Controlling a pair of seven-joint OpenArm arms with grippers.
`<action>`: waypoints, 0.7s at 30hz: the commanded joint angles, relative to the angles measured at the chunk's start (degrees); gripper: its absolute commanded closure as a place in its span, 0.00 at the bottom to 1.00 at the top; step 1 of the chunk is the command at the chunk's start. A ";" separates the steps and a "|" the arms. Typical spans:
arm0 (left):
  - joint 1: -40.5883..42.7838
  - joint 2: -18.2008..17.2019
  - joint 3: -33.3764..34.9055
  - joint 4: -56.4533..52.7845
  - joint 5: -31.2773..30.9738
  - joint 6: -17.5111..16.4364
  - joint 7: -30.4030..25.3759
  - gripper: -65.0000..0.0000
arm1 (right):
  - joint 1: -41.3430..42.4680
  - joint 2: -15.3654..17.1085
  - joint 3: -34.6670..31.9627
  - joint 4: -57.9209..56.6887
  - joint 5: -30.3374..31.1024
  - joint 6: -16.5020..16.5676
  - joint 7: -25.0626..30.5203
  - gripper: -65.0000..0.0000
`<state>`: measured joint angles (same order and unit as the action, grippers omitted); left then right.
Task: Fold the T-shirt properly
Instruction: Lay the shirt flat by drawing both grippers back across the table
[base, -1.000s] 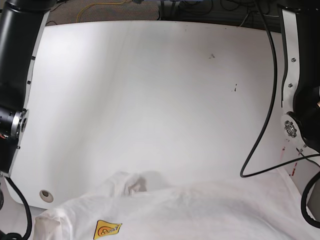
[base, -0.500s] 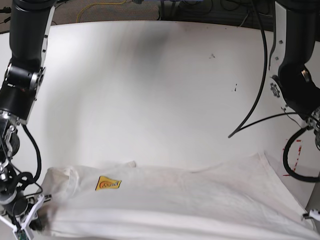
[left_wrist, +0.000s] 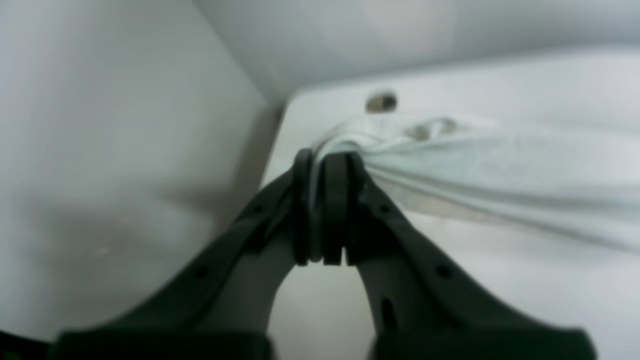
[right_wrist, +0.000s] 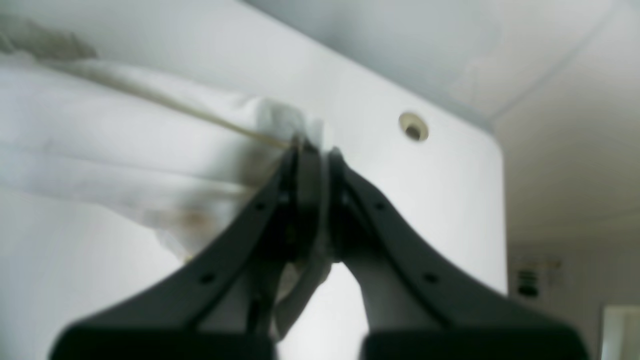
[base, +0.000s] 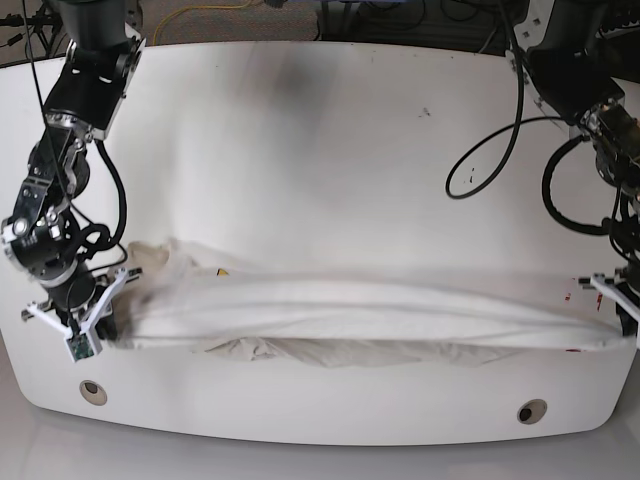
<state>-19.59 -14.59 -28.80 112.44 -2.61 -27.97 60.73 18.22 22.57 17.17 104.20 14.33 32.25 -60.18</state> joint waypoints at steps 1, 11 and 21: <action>3.11 -1.01 -3.51 0.83 0.81 -2.06 -0.99 0.99 | -2.61 -0.37 1.51 3.01 -0.13 -0.38 1.41 1.00; 17.35 -1.10 -11.16 0.66 0.90 -8.39 -0.99 0.99 | -16.94 -2.83 5.64 6.08 0.31 -0.29 1.41 1.00; 28.17 -1.19 -13.36 0.30 1.16 -11.02 -1.26 0.99 | -26.00 -5.12 7.93 6.43 -0.04 2.08 1.50 1.00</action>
<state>7.60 -14.52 -41.80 111.96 -2.39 -39.33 60.38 -7.18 16.88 24.08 109.47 15.25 34.06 -59.51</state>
